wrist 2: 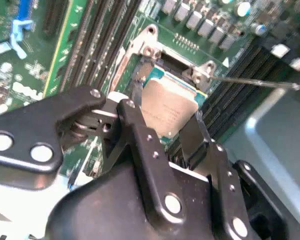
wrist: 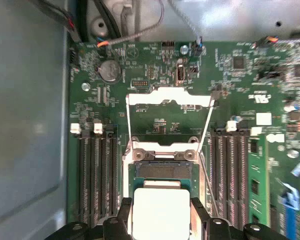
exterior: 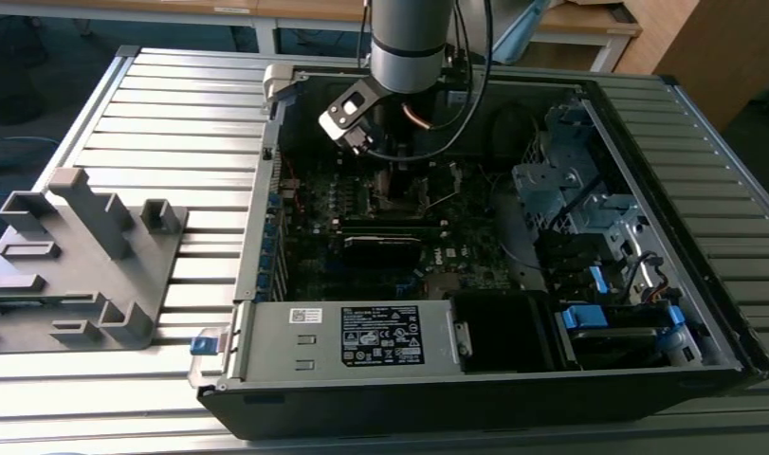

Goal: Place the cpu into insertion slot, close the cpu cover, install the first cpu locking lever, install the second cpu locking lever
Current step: 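Place the cpu into insertion slot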

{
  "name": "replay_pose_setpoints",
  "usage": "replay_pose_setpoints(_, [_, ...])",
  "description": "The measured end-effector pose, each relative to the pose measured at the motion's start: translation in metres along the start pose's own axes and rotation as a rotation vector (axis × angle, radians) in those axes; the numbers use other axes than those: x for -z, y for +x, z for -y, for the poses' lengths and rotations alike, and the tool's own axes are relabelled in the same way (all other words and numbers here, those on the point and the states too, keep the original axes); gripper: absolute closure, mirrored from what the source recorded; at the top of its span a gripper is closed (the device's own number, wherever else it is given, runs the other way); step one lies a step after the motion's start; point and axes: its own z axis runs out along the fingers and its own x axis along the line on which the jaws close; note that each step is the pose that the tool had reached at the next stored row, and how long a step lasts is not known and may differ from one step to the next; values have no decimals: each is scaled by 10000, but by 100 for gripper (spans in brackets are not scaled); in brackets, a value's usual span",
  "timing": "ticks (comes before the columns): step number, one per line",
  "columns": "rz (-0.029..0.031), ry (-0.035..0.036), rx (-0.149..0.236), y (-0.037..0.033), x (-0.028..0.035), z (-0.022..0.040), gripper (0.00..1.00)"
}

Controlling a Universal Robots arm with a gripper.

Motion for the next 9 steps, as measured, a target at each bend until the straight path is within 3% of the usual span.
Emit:
replay_pose_setpoints(1, [-1,-31,1,0,0,0,46])
replay_pose_setpoints(9, [-1,-31,0,0,0,-12,46])
